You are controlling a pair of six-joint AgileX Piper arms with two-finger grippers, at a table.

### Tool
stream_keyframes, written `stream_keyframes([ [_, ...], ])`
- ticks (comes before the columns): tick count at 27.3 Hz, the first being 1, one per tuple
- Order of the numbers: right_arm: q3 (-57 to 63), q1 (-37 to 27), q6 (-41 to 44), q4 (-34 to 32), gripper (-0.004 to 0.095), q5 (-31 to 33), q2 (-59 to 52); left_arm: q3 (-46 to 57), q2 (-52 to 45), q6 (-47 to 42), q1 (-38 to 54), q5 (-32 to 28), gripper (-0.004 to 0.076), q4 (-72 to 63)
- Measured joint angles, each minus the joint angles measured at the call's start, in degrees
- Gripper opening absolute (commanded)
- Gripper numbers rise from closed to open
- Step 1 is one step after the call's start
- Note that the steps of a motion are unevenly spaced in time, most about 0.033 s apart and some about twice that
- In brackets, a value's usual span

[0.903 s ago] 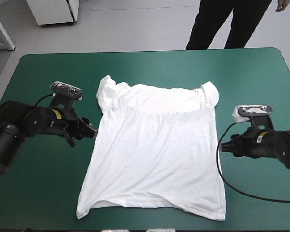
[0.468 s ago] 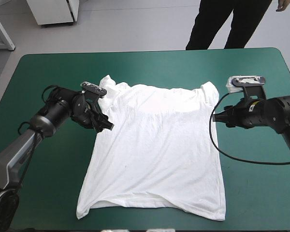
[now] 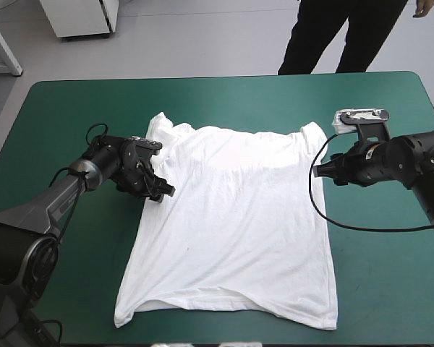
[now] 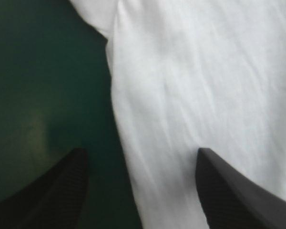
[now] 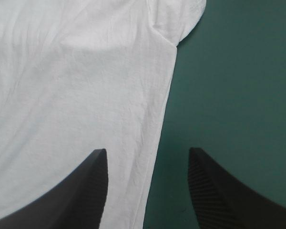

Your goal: Fold the cloth

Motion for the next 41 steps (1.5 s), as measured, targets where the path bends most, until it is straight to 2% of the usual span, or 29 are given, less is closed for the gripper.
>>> stream_keyframes([
  [2, 0.0, 0.0, 0.0, 0.0, 0.049, 0.0, 0.65, -0.06, 0.71, 0.16, 0.0, -0.46, 0.0435, -0.39],
  [7, 0.0, 0.0, -0.06, -0.05, 0.0491, -0.06, 2.7, -1.18, 2.27, 0.16, 0.0, 0.09, 0.0295, -0.39],
  [12, 0.0, 0.0, -0.18, -0.45, 0.0491, -0.24, 6.22, -2.32, 4.45, 0.16, 0.0, 0.6, 0.0059, -1.02],
  [14, 0.0, 0.0, -0.18, -0.45, 0.0491, -0.37, 8.13, -2.79, 5.02, 0.22, 0.0, 0.54, -0.0008, -1.47],
  [26, -0.07, 0.0, -0.18, -0.39, 0.0492, -7.04, 20.92, -3.29, 5.55, 0.6, 0.38, 0.5, -0.001, -2.54],
  [36, -3.14, 0.0, -0.18, -0.56, 0.0488, -8.92, 31.26, -3.29, 5.62, 3.65, 0.55, 0.8, -0.001, -4.15],
  [38, -4.31, 0.0, -0.18, -0.56, 0.0412, -7.51, 32.27, -3.31, 5.63, 3.71, 0.55, 0.74, -0.001, -4.21],
  [40, -5.09, 0.0, -0.35, -0.66, 0.0251, -6.24, 33.22, -3.31, 5.68, 3.79, 0.6, 0.6, -0.001, -4.33],
  [41, -5.33, -0.12, -0.82, -0.66, 0.0131, -5.67, 33.6, -3.31, 5.7, 3.84, 0.66, 0.53, -0.001, -4.46],
])
